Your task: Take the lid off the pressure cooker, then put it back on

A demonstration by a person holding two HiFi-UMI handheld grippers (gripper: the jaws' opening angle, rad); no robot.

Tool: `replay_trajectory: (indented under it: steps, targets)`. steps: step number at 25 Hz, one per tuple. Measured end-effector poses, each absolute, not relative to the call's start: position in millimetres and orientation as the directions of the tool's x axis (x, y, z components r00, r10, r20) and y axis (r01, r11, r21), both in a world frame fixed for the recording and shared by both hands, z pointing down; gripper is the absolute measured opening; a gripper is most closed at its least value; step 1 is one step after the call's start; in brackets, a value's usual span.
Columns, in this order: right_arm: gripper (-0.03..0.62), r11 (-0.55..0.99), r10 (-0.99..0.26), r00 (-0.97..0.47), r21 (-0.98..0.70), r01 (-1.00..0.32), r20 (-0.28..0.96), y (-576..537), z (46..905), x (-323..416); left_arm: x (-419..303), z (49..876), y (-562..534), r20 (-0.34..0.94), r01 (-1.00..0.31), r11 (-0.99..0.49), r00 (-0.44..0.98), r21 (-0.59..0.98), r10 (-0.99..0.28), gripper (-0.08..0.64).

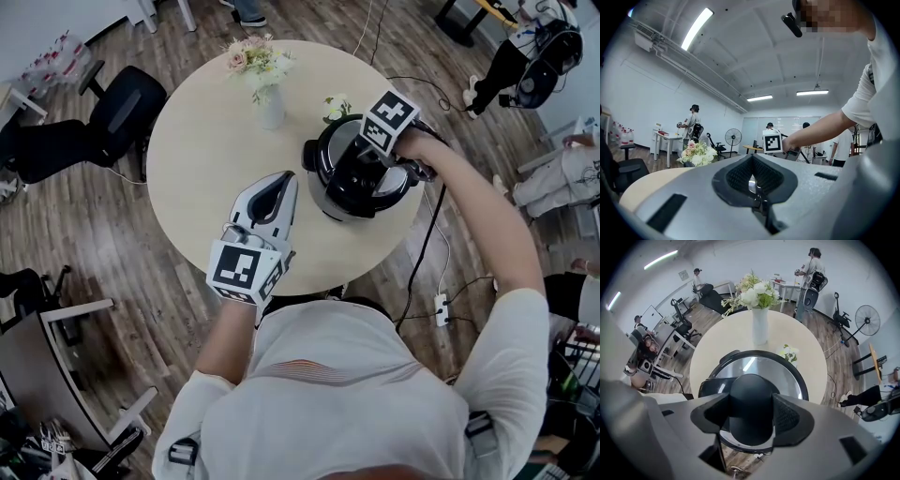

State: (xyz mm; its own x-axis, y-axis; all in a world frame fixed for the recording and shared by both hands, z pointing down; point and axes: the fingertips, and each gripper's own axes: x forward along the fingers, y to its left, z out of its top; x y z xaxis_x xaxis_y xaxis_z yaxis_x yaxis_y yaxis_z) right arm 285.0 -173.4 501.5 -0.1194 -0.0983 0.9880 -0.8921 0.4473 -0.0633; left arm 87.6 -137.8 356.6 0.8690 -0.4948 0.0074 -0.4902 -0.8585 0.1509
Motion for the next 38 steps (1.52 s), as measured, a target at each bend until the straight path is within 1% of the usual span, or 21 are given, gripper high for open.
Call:
replay_trajectory:
  steps: [11, 16, 22, 27, 31, 35, 38]
  targets:
    - [0.279, 0.479, -0.125, -0.124, -0.049, -0.877, 0.984, -168, 485, 287, 81, 355, -143, 0.010, -0.522, -0.840, 0.850, 0.147, -0.527, 0.006]
    - [0.278, 0.499, -0.165, -0.141, -0.041, -0.866, 0.976, -171, 457, 287, 75, 355, -148, 0.008, -0.539, -0.829, 0.839, 0.149, -0.544, 0.006]
    - [0.278, 0.574, -0.191, -0.132, 0.001, -0.819, 0.973, -167, 408, 274, 61, 352, -149, -0.001, -0.570, -0.808, 0.817, 0.148, -0.576, 0.006]
    - [0.278, 0.652, -0.226, -0.173, 0.017, -0.758, 0.959, -169, 360, 237, 39, 347, -146, -0.008, -0.609, -0.780, 0.788, 0.143, -0.616, 0.006]
    - [0.279, 0.727, -0.241, -0.206, 0.035, -0.686, 0.948, -175, 340, 196, 18, 340, -139, -0.018, -0.653, -0.746, 0.751, 0.131, -0.660, 0.006]
    - [0.278, 0.804, -0.223, -0.242, 0.038, -0.593, 0.944, -193, 343, 132, -28, 335, -141, -0.027, -0.717, -0.687, 0.689, 0.119, -0.724, 0.006]
    - [0.279, 0.861, -0.175, -0.290, 0.004, -0.508, 0.941, -203, 358, 75, -67, 332, -140, -0.022, -0.777, -0.620, 0.622, 0.109, -0.783, 0.006]
